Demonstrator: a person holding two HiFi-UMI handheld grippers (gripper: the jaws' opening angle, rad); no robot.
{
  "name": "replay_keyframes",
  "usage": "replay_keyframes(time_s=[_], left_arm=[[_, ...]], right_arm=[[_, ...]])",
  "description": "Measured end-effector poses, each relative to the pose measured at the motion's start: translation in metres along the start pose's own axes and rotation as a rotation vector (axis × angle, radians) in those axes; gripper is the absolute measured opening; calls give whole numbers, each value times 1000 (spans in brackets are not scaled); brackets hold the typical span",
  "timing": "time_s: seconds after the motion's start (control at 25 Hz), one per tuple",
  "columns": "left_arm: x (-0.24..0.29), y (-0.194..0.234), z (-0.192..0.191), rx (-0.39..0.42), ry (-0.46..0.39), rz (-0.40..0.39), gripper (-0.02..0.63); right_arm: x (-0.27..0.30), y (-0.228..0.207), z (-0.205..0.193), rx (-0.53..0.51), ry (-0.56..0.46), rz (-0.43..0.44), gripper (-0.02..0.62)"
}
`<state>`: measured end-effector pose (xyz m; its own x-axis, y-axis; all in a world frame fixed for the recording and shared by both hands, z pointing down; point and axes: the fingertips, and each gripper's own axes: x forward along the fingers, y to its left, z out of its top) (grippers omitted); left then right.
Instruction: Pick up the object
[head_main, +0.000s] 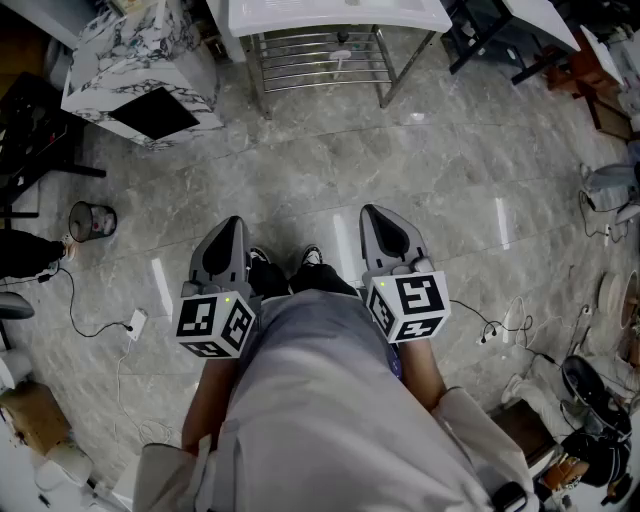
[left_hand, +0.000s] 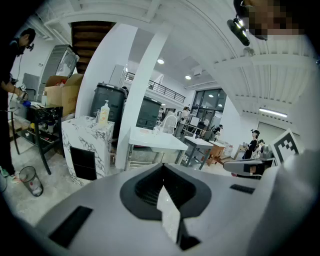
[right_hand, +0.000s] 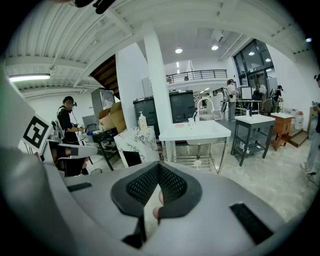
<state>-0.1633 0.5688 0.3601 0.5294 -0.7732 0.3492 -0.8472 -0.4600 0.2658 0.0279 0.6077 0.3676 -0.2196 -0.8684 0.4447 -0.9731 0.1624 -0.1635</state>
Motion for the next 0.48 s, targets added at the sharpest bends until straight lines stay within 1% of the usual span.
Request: replay_keyframes(time_s=[0.2, 0.24, 0.36, 0.4, 0.48], left_arm=[[6, -14, -5, 4, 8, 1, 3], [6, -15, -6, 3, 11, 2, 3], [8, -17, -6, 1, 17, 3, 3], [10, -18, -5, 0, 18, 3, 3], [14, -17, -5, -4, 20, 2, 3]], right_arm=[[-3, -12, -5, 0, 6, 5, 9], [-4, -12, -6, 14, 3, 11, 9], [-8, -14, -3, 100, -26, 42, 9], [-9, -16, -2, 113, -30, 47, 9], [-6, -17, -2, 105, -25, 45, 9]])
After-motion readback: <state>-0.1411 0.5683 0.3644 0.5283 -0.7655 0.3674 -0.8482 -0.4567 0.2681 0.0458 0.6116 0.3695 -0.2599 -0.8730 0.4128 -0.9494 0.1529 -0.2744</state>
